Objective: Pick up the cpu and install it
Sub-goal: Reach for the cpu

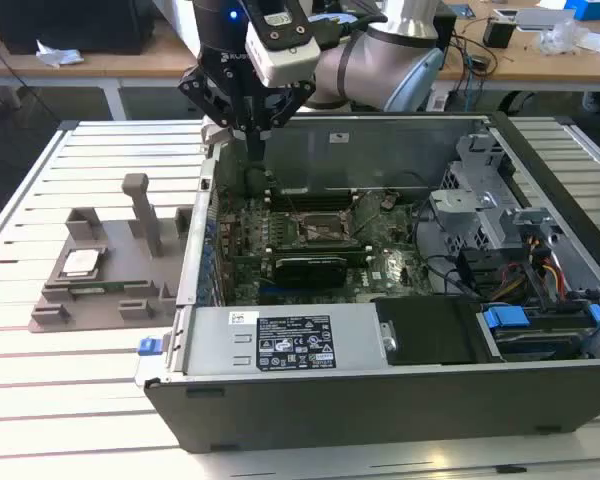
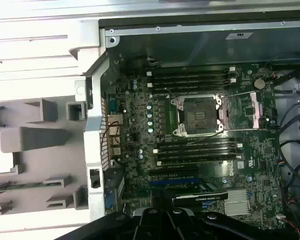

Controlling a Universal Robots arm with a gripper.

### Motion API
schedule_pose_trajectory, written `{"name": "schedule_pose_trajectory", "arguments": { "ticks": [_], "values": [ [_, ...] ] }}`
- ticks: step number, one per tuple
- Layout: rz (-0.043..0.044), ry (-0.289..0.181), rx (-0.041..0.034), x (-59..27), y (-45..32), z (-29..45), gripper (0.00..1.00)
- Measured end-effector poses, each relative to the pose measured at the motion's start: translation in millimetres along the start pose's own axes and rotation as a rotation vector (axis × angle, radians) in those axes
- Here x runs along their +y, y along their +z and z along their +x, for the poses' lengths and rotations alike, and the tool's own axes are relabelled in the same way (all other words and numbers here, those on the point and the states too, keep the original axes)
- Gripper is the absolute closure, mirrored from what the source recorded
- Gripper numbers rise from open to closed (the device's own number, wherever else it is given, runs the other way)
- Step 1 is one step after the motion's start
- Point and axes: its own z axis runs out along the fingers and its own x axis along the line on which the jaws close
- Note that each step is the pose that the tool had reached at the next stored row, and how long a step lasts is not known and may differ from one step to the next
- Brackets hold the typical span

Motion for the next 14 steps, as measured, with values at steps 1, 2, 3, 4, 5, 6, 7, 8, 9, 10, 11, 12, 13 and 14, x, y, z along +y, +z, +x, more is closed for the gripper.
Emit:
{"name": "schedule_pose_trajectory", "arguments": {
  "ticks": [1, 2, 3, 4, 5, 6, 7, 8, 9, 10, 11, 12, 13, 14],
  "values": [
    [0.0000, 0.000, 0.0000, -0.4, -0.1, 4.5, 0.89],
    [0.0000, 0.000, 0.0000, -1.1, -0.4, 14.1, 0.89],
    [0.0000, 0.000, 0.0000, -1.5, -0.5, 19.7, 0.89],
    [0.0000, 0.000, -0.0001, -1.8, -0.6, 24.2, 0.89],
    [0.0000, 0.000, 0.0000, -2.4, -0.8, 31.7, 0.89],
    [0.0001, 0.000, 0.0000, -2.6, -1.0, 34.6, 0.89],
    [0.0000, 0.000, 0.0000, -2.8, -1.0, 36.7, 0.89],
    [0.0000, 0.000, 0.0000, -3.0, -1.1, 40.4, 0.89],
    [0.0000, 0.000, 0.0000, -3.3, -1.2, 44.2, 0.89],
    [0.0000, 0.000, 0.0000, -3.4, -1.2, 46.1, 0.89],
    [0.0000, 0.000, 0.0000, -3.6, -1.3, 48.0, 0.89],
    [0.0000, 0.000, 0.0000, -3.9, -1.4, 52.5, 0.89],
    [0.0000, 0.000, 0.0000, -4.4, -1.6, 58.4, 0.89],
    [0.0000, 0.000, -0.0001, -4.6, -1.6, 62.2, 0.89]
  ]
}}
